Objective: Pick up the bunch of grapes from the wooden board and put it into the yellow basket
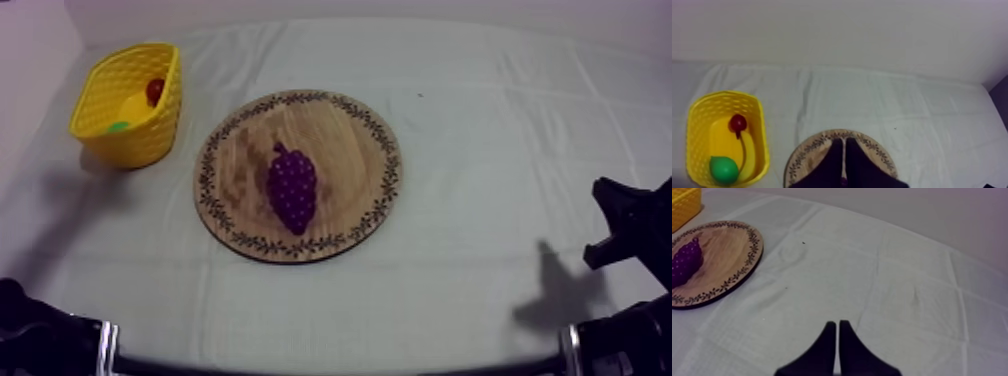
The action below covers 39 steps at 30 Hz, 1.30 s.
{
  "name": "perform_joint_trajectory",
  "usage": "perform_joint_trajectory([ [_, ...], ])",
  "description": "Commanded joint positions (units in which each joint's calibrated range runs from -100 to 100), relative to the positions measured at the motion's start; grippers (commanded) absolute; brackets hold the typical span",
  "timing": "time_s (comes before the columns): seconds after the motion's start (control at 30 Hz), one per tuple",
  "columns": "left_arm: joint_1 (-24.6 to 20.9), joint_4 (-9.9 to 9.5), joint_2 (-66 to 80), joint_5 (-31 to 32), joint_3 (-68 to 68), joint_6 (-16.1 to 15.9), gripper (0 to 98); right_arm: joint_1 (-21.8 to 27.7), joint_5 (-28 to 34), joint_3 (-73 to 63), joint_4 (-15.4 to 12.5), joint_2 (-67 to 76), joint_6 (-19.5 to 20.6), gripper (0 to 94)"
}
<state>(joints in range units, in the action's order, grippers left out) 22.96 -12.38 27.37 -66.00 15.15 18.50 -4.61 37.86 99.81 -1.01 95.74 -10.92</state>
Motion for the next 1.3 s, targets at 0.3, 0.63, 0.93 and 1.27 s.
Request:
perform_joint_trajectory([
  [0.3, 6.16, -2.16, -23.49, -11.21, -14.55, 3.71, 0.0, 0.02, -0.04, -0.03, 0.01, 0.01, 0.0, 0.4],
  [0.63, 8.67, -0.13, -35.11, -16.71, -19.25, 5.46, 0.0, 0.02, -0.04, -0.03, 0.01, 0.01, 0.0, 0.4],
  [0.93, 10.07, 0.12, -39.5, -17.09, -17.53, 6.85, 14.1, 0.02, -0.04, -0.03, 0.01, 0.01, 0.0, 0.4],
  [1.27, 10.4, 0.54, -38.61, -17.04, -14.02, 8.31, 54.5, 0.02, -0.04, -0.03, 0.01, 0.01, 0.0, 0.4],
])
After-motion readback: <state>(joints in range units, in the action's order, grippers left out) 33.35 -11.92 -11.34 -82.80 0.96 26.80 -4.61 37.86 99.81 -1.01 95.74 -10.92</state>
